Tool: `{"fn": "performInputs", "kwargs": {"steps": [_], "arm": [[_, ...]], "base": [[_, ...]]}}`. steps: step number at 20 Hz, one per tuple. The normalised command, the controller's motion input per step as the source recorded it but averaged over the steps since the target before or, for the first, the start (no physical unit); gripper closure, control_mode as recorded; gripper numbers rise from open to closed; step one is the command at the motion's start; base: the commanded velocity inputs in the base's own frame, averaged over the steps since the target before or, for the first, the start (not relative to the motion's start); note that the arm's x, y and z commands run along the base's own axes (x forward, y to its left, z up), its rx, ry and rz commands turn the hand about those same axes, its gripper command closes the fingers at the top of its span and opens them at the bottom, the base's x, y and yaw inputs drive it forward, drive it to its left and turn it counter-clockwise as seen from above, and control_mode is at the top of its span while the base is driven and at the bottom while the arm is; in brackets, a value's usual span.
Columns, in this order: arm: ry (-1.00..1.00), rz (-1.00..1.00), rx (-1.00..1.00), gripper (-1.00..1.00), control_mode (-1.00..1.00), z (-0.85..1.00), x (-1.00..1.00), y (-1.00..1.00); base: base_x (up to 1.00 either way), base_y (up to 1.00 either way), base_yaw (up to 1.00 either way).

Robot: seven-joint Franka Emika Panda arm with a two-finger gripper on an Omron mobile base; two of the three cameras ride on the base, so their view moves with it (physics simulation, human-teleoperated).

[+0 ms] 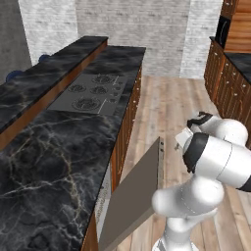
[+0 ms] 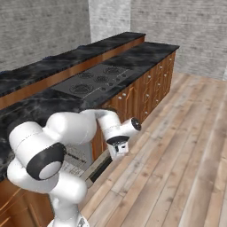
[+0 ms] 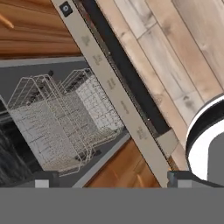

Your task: Open the dishwasher door and pull out the top rack.

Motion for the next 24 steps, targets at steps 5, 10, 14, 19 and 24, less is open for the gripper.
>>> {"fn": "performInputs", "kwargs": {"steps": [5, 10, 14, 19, 24], "arm": [[0.24, 0.00, 0.05, -1.00, -1.00, 0.60, 0.00, 0.28], [0.36, 0.00, 0.05, -1.00, -1.00, 0.11, 0.00, 0.25], [0.32, 0.00, 0.03, -1.00, -1.00, -0.01, 0.00, 0.24], [0.21, 0.00, 0.00, -1.00, -1.00, -0.06, 0.03, 0.38], [0.05, -0.03, 0.00, -1.00, -1.00, -0.04, 0.00, 0.51]], "base": [[0.00, 0.00, 0.00], [0.00, 0.00, 0.00], [0.00, 0.00, 0.00], [0.00, 0.00, 0.00], [0.00, 0.00, 0.00]]}}
